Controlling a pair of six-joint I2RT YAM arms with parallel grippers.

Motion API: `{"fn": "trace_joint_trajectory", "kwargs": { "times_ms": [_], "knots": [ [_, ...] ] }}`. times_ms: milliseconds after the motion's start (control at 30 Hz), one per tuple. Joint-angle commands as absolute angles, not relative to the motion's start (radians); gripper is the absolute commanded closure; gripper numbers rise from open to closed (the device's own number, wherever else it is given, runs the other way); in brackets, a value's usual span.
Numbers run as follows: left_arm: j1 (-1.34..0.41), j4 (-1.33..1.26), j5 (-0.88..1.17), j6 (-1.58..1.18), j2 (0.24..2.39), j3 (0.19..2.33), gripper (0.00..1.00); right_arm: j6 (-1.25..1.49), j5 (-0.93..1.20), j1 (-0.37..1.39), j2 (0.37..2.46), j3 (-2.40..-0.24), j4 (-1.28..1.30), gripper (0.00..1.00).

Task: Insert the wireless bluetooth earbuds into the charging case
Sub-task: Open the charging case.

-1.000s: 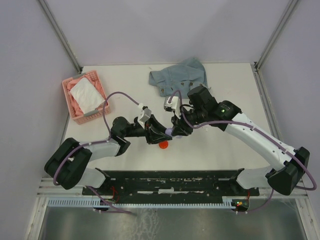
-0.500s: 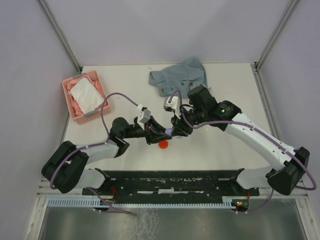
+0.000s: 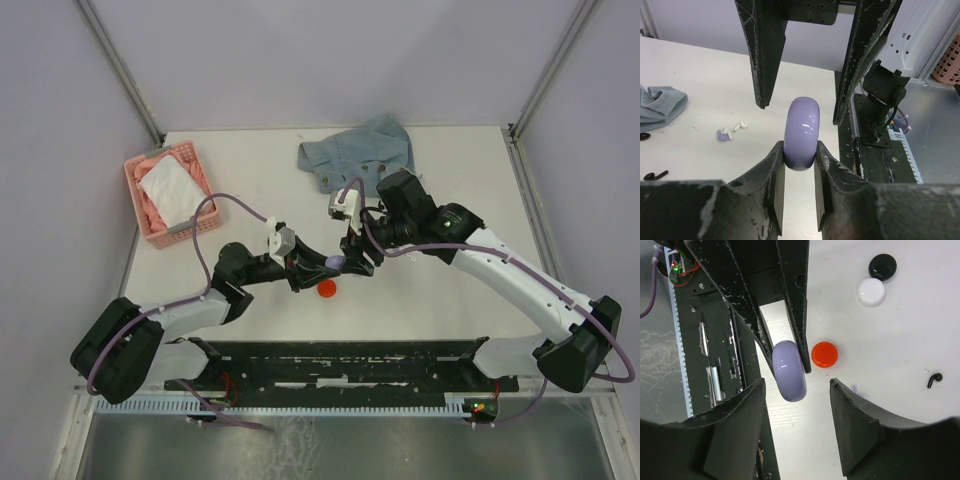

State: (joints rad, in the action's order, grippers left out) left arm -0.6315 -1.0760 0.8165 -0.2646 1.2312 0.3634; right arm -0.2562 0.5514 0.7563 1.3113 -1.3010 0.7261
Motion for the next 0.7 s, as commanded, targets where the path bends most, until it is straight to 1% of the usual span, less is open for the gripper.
{"fn": "trace_joint_trajectory", "kwargs": {
  "times_ms": [0, 367, 667],
  "knots": [
    [-0.642, -1.087, 0.796, -0.195, 1.203, 0.356, 0.97, -0.24, 0.541, 0.752, 1.284, -1.3, 0.664, 0.38],
    [-0.656, -1.078, 0.801, -0.158, 1.169, 0.339, 0.97, -0.23, 0.502, 0.752, 1.285, -1.296, 0.645, 0.37],
    [-0.667, -0.974, 0.787, -0.072, 1.129, 0.336, 0.97, -0.222, 0.438, 0.752, 1.242, -1.297, 0.637, 0.36]
  ]
}}
